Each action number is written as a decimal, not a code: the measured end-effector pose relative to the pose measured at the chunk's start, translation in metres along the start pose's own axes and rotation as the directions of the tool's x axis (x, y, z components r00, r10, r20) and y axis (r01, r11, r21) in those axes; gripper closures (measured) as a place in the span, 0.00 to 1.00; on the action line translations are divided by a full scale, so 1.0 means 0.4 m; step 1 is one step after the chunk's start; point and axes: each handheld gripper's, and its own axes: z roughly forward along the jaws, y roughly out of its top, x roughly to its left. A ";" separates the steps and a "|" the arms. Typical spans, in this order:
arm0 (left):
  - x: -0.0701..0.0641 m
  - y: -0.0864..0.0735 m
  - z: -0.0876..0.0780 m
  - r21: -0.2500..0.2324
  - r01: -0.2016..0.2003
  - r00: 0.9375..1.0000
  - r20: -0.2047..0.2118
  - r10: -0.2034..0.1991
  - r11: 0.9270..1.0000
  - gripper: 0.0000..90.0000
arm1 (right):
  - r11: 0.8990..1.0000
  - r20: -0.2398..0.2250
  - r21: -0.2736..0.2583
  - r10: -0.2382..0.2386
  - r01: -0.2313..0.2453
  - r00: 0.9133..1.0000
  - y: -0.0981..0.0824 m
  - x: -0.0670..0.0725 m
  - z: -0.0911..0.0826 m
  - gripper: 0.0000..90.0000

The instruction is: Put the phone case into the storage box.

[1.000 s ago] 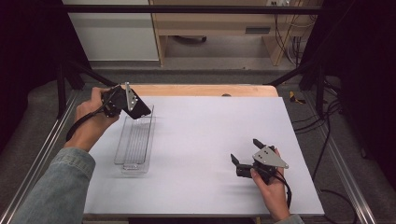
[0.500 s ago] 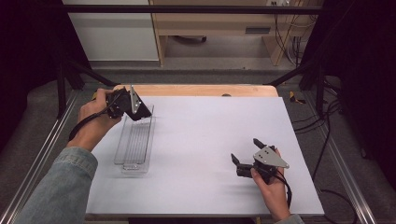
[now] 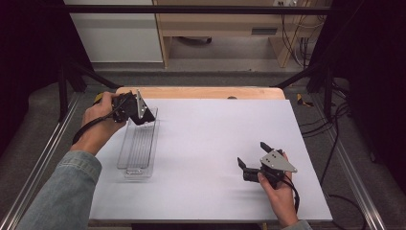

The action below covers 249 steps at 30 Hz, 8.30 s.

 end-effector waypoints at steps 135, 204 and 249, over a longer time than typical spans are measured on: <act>0.025 0.038 0.053 -0.005 -0.109 0.989 0.104 0.109 0.994 0.95 | 1.000 -0.002 -0.001 0.013 -0.013 1.000 0.000 -0.005 0.002 0.04; -0.037 0.035 0.017 -0.066 0.146 0.989 0.016 -0.145 0.987 0.20 | 1.000 -0.001 -0.001 0.023 -0.023 1.000 -0.005 -0.002 0.002 0.04; -0.110 0.040 -0.071 -0.171 0.217 0.976 0.050 -0.211 0.961 0.10 | 1.000 0.002 -0.001 0.019 -0.019 1.000 -0.004 -0.001 0.001 0.04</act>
